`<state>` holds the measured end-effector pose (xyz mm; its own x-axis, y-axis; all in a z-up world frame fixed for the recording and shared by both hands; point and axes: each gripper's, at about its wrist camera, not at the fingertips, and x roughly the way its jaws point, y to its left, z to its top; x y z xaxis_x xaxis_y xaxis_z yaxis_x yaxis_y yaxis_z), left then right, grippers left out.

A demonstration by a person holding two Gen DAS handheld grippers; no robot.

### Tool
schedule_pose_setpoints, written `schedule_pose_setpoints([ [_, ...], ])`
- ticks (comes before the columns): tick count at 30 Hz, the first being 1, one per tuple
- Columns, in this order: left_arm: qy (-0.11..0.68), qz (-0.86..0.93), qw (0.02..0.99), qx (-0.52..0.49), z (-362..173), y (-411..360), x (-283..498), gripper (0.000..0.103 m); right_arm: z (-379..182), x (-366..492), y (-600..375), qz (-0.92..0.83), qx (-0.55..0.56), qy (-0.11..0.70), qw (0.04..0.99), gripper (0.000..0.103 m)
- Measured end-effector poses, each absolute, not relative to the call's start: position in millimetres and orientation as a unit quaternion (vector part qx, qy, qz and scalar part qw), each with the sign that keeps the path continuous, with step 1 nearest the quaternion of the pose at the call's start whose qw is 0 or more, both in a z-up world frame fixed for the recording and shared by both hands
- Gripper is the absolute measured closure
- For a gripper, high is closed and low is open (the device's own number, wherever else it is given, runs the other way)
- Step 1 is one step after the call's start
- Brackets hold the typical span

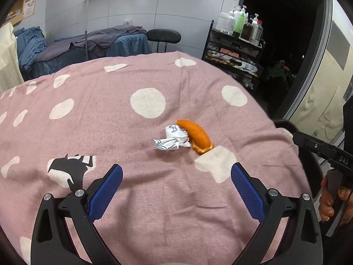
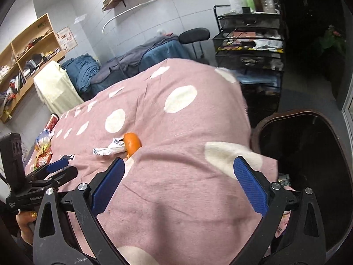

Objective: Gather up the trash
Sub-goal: 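Move both open grippers back to the foil wrapper and orange peel on the bed, then grasp the crumpled white foil wrapper with the left gripper, then grasp the orange peel with the right gripper while the left holds the wrapper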

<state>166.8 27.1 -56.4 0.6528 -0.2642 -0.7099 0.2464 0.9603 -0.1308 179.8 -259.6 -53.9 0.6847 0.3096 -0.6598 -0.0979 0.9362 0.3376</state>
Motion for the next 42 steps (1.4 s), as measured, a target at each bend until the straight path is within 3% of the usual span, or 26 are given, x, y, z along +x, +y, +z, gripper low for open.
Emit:
schedule_pose_setpoints([
  [4, 0.398, -0.142, 0.906, 0.015, -60.3, 20.7, 177.8, 0.006, -57.4, 183.7, -245.6, 0.119, 0.127, 0.39, 0.904, 0.006],
  [9, 0.434, -0.139, 0.889, 0.045, -70.9, 10.5, 213.8, 0.018, -56.7, 188.8, -234.8, 0.126, 0.116, 0.391, 0.904, 0.006],
  [15, 0.481, -0.143, 0.863, 0.058, -90.2, 0.7, 247.8, 0.044, -56.1, 194.4, -227.9, 0.135, 0.105, 0.397, 0.902, 0.006],
  [19, 0.498, -0.16, 0.851, 0.047, -96.3, 0.9, 253.9, 0.074, -56.3, 199.4, -220.8, 0.143, 0.092, 0.401, 0.9, 0.006],
  [37, 0.398, -0.078, 0.914, -0.006, -49.7, 55.8, 193.6, 0.078, -62.7, 237.0, -148.0, 0.183, -0.034, 0.441, 0.878, 0.006],
  [42, 0.393, -0.071, 0.917, -0.018, -47.3, 63.7, 187.1, 0.078, -75.5, 259.9, -116.0, 0.187, -0.095, 0.464, 0.86, 0.018],
])
